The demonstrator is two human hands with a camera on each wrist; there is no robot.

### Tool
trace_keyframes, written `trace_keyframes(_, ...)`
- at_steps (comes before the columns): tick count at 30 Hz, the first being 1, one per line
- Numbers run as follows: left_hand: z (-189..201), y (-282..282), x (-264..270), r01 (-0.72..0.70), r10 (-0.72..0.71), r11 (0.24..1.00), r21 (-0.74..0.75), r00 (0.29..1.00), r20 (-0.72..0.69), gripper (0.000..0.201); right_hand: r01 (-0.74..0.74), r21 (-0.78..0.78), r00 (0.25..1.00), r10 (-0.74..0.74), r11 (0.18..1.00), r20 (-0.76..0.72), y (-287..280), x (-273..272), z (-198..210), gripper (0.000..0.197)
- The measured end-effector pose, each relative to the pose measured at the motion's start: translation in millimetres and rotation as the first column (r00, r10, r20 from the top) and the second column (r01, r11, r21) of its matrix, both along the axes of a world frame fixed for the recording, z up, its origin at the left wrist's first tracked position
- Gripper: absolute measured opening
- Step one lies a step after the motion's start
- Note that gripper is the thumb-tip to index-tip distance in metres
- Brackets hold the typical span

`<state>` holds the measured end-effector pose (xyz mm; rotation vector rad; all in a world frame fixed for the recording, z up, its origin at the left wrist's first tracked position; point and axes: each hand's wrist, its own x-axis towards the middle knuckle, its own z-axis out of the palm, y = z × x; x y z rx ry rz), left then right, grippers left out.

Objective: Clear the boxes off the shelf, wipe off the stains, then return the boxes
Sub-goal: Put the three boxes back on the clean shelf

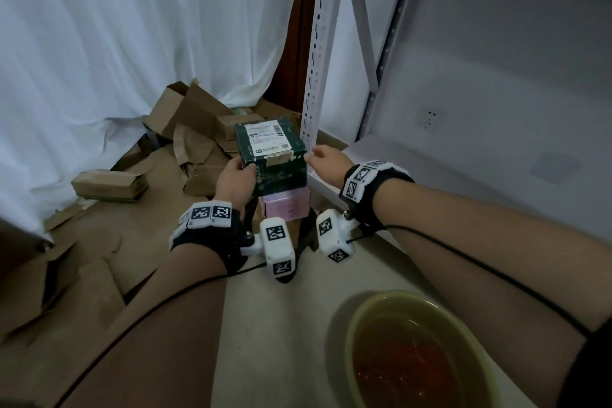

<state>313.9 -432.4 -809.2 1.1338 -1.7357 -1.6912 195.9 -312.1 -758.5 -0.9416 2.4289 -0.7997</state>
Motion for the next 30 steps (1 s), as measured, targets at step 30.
trace_keyframes(30,60.2,72.9,-15.5,0.235,-0.222,0.964,-0.128,0.969,0.104,0.032,0.435,-0.328,0.829,-0.23,0.839,0.51,90.2,-20.9,0.3,0.048)
